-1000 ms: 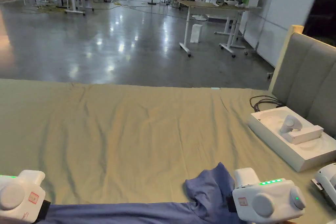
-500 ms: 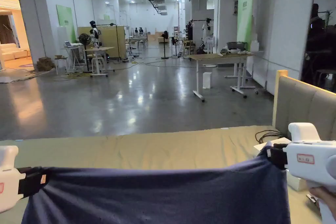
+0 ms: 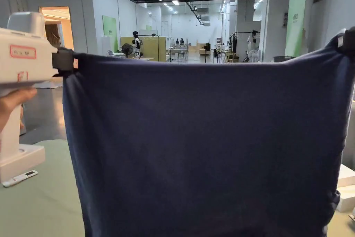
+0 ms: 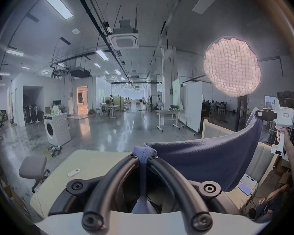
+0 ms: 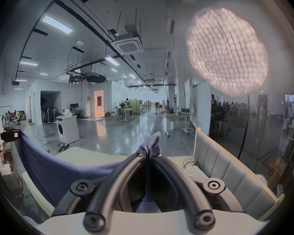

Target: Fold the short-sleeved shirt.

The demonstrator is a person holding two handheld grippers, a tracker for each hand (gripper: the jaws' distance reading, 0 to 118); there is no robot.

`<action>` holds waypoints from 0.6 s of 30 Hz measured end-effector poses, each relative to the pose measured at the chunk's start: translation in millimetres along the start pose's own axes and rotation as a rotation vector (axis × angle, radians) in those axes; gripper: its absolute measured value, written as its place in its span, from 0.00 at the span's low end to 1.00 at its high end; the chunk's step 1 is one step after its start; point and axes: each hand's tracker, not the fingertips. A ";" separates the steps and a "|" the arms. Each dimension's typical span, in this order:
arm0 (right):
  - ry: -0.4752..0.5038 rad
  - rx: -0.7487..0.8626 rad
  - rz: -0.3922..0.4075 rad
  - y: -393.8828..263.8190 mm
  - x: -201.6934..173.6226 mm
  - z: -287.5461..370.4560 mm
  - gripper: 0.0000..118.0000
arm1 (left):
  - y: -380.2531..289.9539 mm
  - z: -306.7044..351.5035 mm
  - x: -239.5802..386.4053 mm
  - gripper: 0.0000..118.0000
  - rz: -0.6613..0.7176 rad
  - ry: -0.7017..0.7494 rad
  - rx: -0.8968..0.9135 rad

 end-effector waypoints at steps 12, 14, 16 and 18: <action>-0.067 0.032 0.048 51.4 -15.0 -31.0 0.02 | 36.4 -26.4 0.5 0.05 0.026 0.027 0.030; -0.065 0.031 0.028 49.0 -13.5 -35.1 0.02 | 35.3 -28.7 -0.4 0.05 0.027 0.026 0.033; -0.063 0.022 0.023 46.8 -14.7 -35.0 0.02 | 32.7 -30.3 0.6 0.05 0.037 0.023 0.027; -0.063 0.007 0.025 44.2 -16.3 -37.1 0.02 | 30.6 -34.6 1.7 0.05 0.032 0.023 0.021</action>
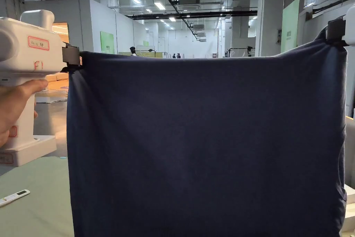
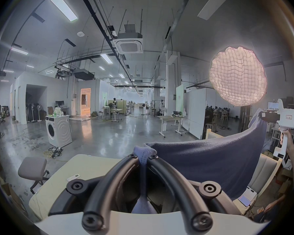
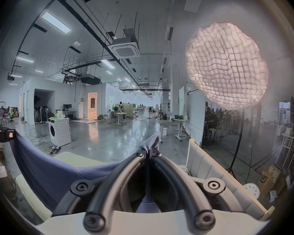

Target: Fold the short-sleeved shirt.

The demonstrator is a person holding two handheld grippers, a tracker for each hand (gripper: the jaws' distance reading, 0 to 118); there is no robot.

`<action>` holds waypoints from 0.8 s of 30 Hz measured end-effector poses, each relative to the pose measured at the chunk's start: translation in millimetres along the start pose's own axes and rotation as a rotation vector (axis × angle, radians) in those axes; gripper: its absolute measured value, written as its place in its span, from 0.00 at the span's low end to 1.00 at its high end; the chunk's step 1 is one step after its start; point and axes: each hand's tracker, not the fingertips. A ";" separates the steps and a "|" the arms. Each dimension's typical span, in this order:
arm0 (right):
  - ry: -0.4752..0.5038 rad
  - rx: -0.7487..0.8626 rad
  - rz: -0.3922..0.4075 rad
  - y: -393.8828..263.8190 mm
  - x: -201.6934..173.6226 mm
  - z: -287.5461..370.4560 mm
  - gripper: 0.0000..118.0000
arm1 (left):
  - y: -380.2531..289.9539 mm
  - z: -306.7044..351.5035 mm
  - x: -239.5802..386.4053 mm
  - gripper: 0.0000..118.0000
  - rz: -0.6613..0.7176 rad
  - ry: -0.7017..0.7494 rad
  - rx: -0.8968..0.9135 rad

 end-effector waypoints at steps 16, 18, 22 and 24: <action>0.018 -0.012 0.028 -13.1 -10.0 -13.3 0.02 | -41.6 -78.5 -3.7 0.05 0.000 0.031 -0.035; 0.039 -0.015 -0.001 -46.6 -6.1 -67.5 0.02 | -48.1 -91.5 -8.2 0.05 0.007 0.043 -0.034; 0.034 -0.012 0.006 -54.5 16.0 -119.5 0.02 | -53.6 -121.7 -16.6 0.05 0.022 0.049 -0.049; -0.005 -0.004 0.078 -63.0 40.7 -178.6 0.02 | -55.1 -140.7 -18.0 0.05 0.030 0.044 -0.061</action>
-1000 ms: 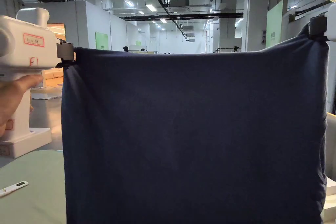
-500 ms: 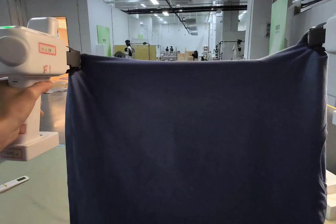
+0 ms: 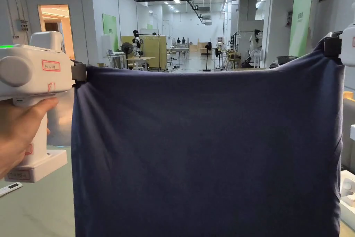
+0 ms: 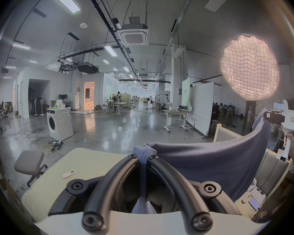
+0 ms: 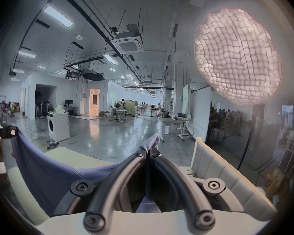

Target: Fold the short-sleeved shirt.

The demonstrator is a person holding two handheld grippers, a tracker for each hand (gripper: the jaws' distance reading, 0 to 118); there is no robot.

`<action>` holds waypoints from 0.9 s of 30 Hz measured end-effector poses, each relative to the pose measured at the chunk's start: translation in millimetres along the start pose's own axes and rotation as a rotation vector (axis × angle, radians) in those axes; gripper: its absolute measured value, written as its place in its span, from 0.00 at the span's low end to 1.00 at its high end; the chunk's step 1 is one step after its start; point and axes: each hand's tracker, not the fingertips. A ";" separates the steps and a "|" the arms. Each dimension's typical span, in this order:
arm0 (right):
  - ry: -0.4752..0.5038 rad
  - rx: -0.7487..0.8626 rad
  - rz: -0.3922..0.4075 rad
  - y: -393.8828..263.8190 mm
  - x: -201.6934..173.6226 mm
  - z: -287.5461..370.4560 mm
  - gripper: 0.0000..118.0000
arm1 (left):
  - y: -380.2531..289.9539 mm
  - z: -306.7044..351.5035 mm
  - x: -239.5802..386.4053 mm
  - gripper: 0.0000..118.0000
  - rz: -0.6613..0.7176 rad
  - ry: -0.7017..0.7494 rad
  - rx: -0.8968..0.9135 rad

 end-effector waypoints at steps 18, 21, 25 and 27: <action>-0.106 -0.074 0.044 11.9 -80.9 -62.0 0.02 | 2.6 -131.0 -1.5 0.05 0.014 0.082 -0.113; -0.110 -0.076 0.060 13.8 -85.1 -68.9 0.02 | 3.9 -141.4 -4.0 0.05 -0.009 0.082 -0.080; -0.103 -0.094 0.098 7.3 -89.4 -81.9 0.02 | -2.1 -154.7 -4.1 0.05 0.004 0.072 -0.096; -0.092 -0.140 0.102 -4.5 -78.4 -112.4 0.02 | -16.9 -164.3 -2.0 0.05 -0.049 0.087 -0.134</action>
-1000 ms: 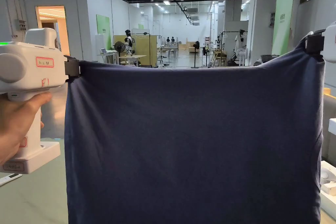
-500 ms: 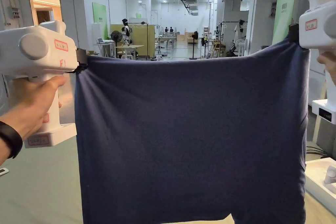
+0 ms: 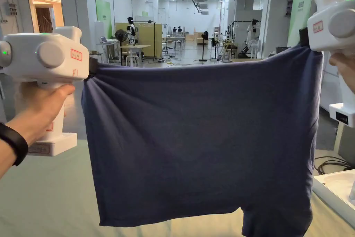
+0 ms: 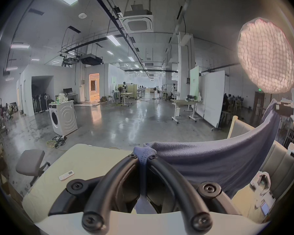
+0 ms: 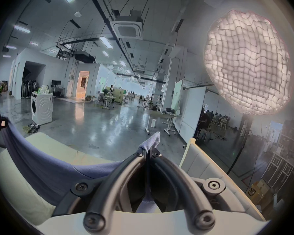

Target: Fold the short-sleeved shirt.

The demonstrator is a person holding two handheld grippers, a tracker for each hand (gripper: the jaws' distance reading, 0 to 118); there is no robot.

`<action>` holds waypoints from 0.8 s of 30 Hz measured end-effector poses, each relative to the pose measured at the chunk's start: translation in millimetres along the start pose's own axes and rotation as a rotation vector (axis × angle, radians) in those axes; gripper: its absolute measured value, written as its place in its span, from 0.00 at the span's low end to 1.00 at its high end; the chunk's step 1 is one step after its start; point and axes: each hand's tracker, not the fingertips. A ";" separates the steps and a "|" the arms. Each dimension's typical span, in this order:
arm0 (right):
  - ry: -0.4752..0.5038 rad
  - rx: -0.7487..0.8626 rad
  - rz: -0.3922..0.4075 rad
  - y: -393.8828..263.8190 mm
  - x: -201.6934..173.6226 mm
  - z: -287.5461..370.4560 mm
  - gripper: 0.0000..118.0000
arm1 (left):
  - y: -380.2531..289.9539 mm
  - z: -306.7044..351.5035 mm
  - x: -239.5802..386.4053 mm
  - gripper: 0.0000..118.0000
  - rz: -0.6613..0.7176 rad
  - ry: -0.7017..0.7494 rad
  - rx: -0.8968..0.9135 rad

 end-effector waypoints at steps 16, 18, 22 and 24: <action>0.229 -0.425 -0.290 -329.3 -28.2 13.4 0.02 | -313.7 14.2 5.1 0.05 0.060 -0.085 -0.266; 0.254 -0.399 -0.298 -372.7 -19.2 54.9 0.02 | -354.0 64.3 -2.1 0.05 0.061 -0.082 -0.249; 0.248 -0.457 -0.307 -443.5 -7.1 174.1 0.02 | -416.7 171.7 -13.3 0.05 0.098 -0.121 -0.245; 0.192 -0.452 -0.293 -469.5 -1.7 231.6 0.02 | -439.7 214.0 -12.6 0.05 0.045 -0.132 -0.288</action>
